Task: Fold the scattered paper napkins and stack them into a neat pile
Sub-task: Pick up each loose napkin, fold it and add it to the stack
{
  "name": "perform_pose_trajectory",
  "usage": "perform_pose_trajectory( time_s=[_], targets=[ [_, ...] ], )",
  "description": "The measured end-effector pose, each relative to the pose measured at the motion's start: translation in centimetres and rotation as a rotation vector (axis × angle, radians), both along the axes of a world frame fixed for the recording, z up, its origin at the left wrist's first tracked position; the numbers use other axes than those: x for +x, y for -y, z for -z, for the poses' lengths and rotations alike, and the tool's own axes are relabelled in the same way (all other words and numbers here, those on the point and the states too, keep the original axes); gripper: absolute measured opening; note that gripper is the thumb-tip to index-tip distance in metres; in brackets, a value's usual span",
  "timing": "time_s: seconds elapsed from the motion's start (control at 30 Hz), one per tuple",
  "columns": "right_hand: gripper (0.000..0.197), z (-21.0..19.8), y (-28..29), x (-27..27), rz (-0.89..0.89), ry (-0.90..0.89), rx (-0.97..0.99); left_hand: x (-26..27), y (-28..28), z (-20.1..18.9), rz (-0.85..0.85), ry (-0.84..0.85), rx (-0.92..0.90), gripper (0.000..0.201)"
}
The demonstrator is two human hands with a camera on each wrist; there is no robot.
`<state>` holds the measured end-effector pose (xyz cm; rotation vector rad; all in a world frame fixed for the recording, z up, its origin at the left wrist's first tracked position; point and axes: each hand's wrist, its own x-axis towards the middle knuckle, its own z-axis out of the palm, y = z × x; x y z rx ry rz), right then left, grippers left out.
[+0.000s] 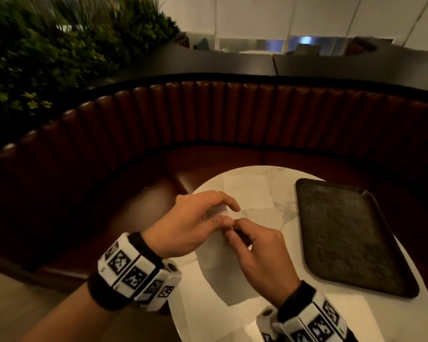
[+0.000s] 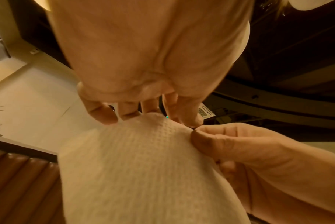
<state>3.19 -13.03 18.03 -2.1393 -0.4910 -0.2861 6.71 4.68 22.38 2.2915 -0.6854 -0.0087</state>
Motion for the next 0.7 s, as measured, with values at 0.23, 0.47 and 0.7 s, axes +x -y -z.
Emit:
perform_pose_trajectory(
  time_s=[0.23, 0.47, 0.7],
  targets=[
    [0.018, 0.0, 2.5, -1.3, -0.013, -0.049, -0.037, 0.2, 1.1, 0.0, 0.028, -0.015, 0.182, 0.012],
    [0.028, 1.5, 7.0, -4.9, 0.081, -0.212, 0.059, 1.9, 3.7, -1.1, 0.003, -0.026, 0.138, 0.003],
    [0.02, 4.6, 13.9, -9.7, 0.302, -0.583, 0.288, 5.1, 9.6, 1.7, 0.034, -0.134, 0.172, 0.011]
  ],
)
